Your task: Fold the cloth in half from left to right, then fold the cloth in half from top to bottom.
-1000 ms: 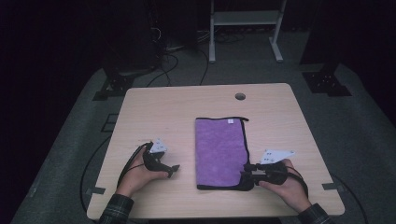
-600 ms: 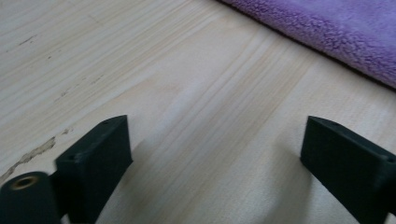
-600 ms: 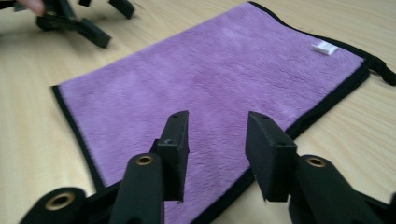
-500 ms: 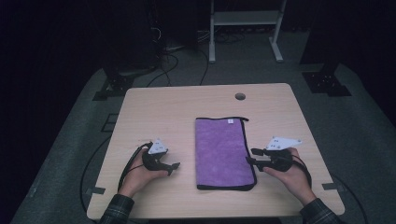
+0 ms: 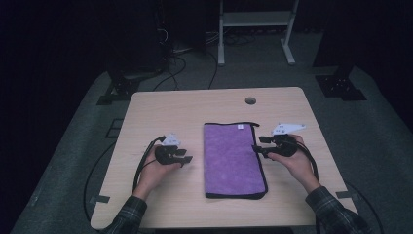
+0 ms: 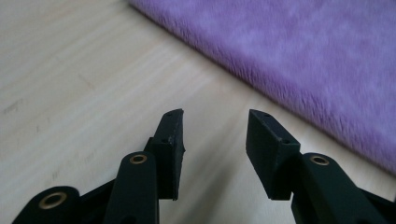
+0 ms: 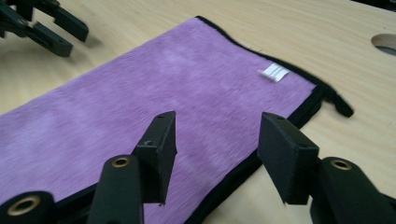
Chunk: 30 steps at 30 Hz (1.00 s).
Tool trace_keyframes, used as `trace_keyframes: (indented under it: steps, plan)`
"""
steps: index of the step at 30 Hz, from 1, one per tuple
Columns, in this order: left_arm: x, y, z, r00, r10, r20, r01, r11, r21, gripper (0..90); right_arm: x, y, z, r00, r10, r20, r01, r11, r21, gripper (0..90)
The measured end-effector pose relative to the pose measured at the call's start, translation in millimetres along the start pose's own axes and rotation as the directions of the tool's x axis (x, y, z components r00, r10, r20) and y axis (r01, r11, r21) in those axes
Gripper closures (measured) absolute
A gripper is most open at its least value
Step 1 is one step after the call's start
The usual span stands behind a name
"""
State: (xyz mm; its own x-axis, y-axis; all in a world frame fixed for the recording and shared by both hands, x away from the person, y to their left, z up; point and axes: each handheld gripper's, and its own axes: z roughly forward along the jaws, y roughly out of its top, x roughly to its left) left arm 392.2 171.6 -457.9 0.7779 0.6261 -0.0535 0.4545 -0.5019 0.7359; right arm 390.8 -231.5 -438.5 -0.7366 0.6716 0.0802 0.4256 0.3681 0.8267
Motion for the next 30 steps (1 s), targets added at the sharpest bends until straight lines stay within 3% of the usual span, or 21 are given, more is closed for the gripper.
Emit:
trace_keyframes:
  steps: [17,22,26,30]
  plan:
    - [31.7,68.2,50.7,0.9998,-0.009,-0.017,0.009,0.9996,-0.027,55.9,-43.9,36.1,51.3,0.9994,0.005,0.035,-0.005,1.0,0.013,43.8]
    - [44.3,77.8,69.2,0.999,-0.034,-0.031,0.033,0.9992,-0.024,54.0,-55.8,34.9,68.3,0.9976,0.031,0.061,-0.032,0.999,0.017,43.4]
    - [50.2,83.1,83.8,0.9981,-0.023,-0.057,0.024,0.9997,0.008,52.6,-65.2,30.5,82.2,0.9953,0.041,0.088,-0.046,0.997,0.055,42.2]
    - [53.2,82.8,97.9,0.9976,-0.054,-0.043,0.056,0.9976,0.04,52.7,-71.5,28.9,92.2,0.9934,0.052,0.102,-0.06,0.996,0.071,42.1]
